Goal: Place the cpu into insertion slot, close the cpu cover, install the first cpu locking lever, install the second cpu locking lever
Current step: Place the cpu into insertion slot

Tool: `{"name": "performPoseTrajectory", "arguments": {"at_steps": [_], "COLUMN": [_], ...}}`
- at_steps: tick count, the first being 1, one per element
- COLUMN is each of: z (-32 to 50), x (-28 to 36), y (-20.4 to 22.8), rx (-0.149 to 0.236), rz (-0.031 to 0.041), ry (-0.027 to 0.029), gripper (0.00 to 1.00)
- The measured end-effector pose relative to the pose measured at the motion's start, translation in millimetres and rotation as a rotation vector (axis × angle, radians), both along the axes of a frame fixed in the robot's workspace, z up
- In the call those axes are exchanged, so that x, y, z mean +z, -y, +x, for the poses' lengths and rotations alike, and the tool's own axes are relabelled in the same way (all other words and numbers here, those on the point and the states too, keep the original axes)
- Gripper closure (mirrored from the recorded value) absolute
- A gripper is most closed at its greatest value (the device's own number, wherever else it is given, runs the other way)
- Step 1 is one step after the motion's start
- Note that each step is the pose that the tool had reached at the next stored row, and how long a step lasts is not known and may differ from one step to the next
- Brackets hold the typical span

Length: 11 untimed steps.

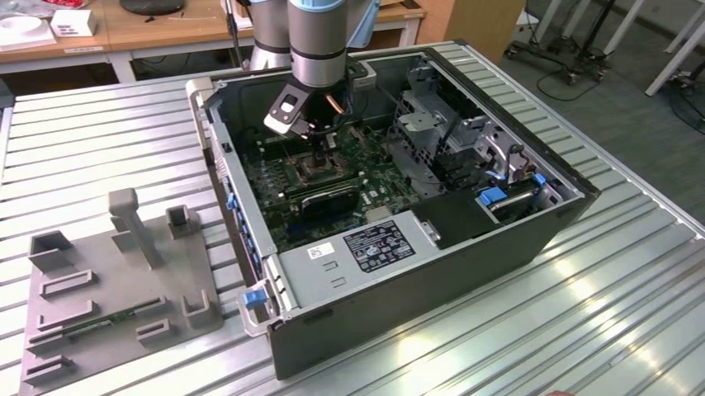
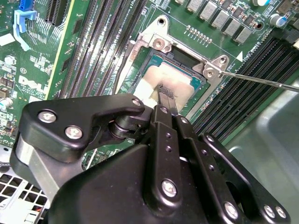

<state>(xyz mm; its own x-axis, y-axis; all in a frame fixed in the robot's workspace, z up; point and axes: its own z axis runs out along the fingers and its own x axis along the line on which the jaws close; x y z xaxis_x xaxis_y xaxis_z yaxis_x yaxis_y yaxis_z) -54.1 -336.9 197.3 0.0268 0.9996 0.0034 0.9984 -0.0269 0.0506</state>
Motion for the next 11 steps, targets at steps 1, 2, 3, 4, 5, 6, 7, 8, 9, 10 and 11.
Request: {"name": "performPoseTrajectory", "arguments": {"at_steps": [1,2,3,4,5,6,7,8,9,10,11], "z": [0.0,0.0,0.0,0.0,0.0,0.0,0.0,0.0,0.0,0.0,0.0], "x": [0.0,0.0,0.0,0.0,0.0,-0.1,-0.1,-0.1,-0.1,-0.1,-0.1], "y": [0.0,0.0,0.0,0.0,0.0,0.0,0.1,0.0,0.1,0.1,0.1], "rx": [0.0,0.0,0.0,0.0,0.0,0.0,0.0,0.0,0.0,0.0,0.0], "rz": [0.0,0.0,0.0,-0.0001,-0.0001,-0.0001,-0.0001,-0.0001,-0.0002,-0.0002,-0.0002], "ry": [0.0,0.0,-0.0001,0.0,-0.0001,0.0,-0.0001,-0.0001,-0.0001,-0.0001,-0.0001], "gripper": [0.89,0.89,0.89,0.89,0.89,0.89,0.89,0.89,0.89,0.89,0.89]}}
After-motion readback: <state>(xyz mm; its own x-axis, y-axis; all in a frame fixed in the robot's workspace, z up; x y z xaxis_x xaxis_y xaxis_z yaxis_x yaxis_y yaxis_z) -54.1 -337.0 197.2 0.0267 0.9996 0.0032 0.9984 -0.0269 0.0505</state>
